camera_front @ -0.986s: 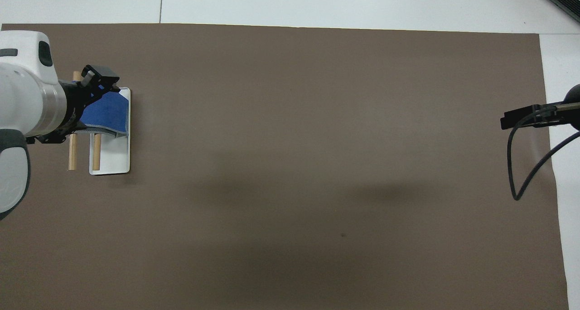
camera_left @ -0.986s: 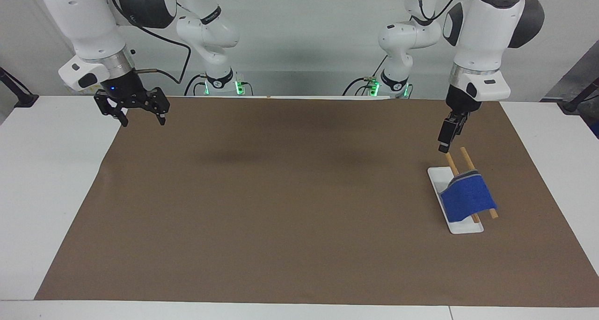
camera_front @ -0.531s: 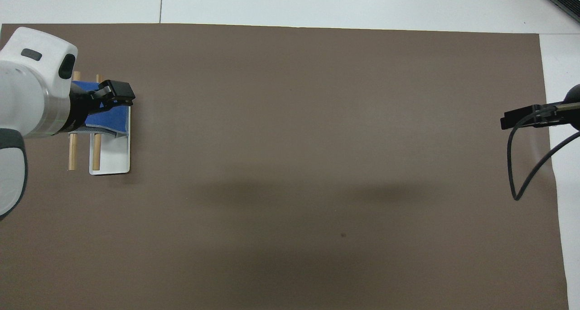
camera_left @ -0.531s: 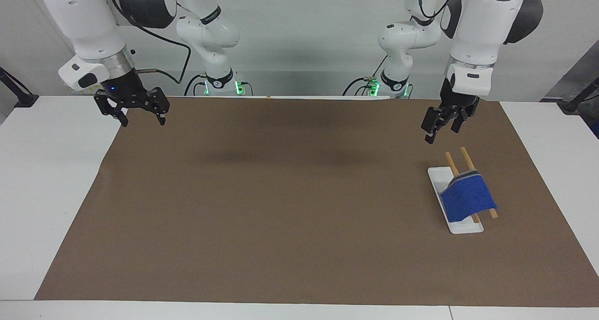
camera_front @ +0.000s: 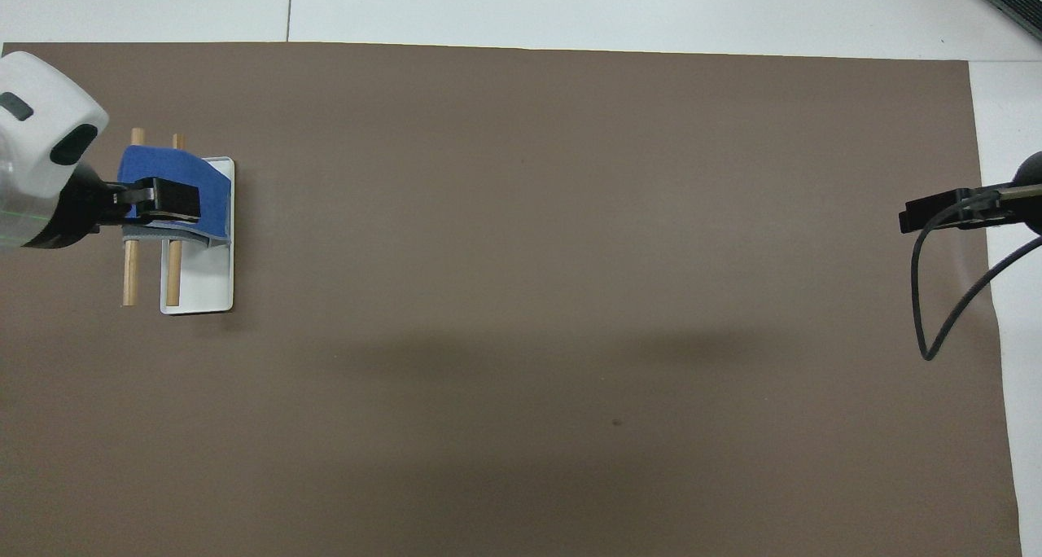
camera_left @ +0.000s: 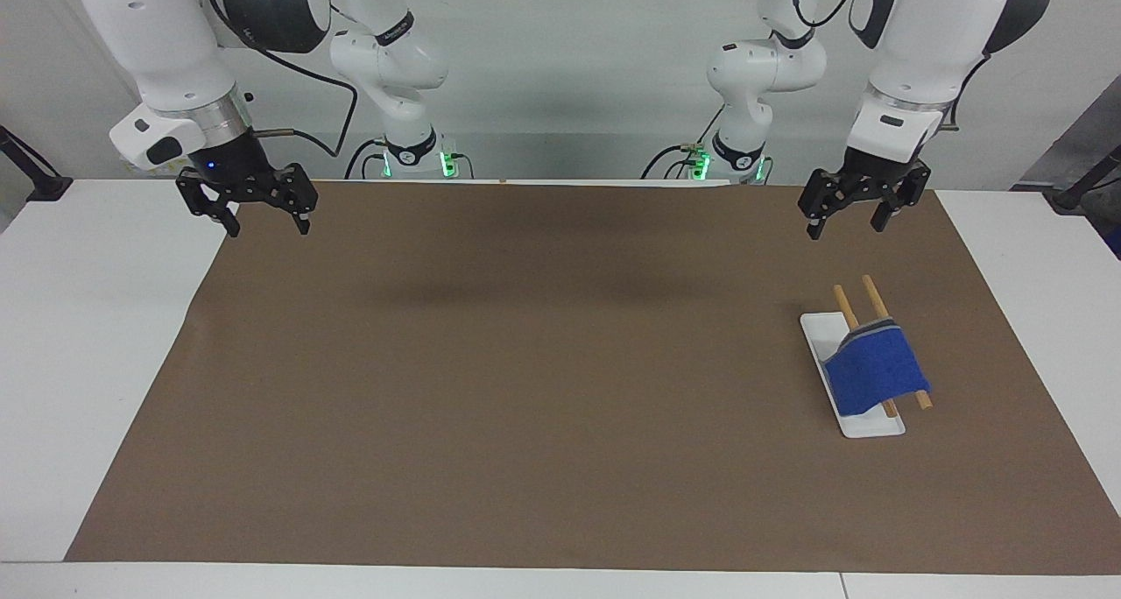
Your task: Right arm passes towel to left arm to hang
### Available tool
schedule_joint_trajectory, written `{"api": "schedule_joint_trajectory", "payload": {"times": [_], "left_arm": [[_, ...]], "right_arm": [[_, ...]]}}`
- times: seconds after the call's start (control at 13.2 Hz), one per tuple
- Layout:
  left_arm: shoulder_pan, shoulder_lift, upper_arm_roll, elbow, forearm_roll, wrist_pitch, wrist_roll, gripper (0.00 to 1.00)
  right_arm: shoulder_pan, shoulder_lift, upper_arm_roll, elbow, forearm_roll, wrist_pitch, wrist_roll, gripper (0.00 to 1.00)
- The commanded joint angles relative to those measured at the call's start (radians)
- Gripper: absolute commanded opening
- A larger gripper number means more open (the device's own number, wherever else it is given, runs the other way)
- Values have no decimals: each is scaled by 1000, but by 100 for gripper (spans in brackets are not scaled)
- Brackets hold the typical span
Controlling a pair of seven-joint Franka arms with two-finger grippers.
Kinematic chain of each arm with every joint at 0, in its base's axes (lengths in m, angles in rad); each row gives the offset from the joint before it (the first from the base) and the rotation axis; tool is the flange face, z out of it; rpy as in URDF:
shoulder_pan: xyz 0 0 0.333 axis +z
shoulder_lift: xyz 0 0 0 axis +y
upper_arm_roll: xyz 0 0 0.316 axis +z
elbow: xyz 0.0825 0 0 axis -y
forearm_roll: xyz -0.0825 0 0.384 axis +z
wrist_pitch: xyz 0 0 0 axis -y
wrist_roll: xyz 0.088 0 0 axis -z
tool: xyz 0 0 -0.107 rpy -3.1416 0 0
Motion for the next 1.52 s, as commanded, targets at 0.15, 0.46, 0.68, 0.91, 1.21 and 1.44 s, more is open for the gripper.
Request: {"api": "schedule_joint_trajectory", "payload": {"times": [0.15, 0.46, 0.68, 0.91, 1.21, 1.44], "left_arm": [[-81, 22, 130, 116, -50, -145, 159, 100], [-109, 60, 165, 192, -54, -232, 170, 100], [-149, 87, 216, 255, -71, -286, 186, 100], [-150, 82, 216, 255, -68, -312, 187, 100], [-149, 58, 214, 229, -65, -305, 242, 100], [-131, 41, 216, 194, -63, -271, 308, 100]], "right_arm": [[-7, -25, 3, -29, 17, 9, 7, 100], [-8, -25, 3, -29, 17, 6, 7, 100], [-4, -23, -4, -26, 17, -3, 7, 100], [70, -23, -67, -22, 19, -33, 8, 100], [120, -25, -114, -23, 19, -35, 8, 100], [158, -25, -145, -25, 19, -33, 8, 100]]}}
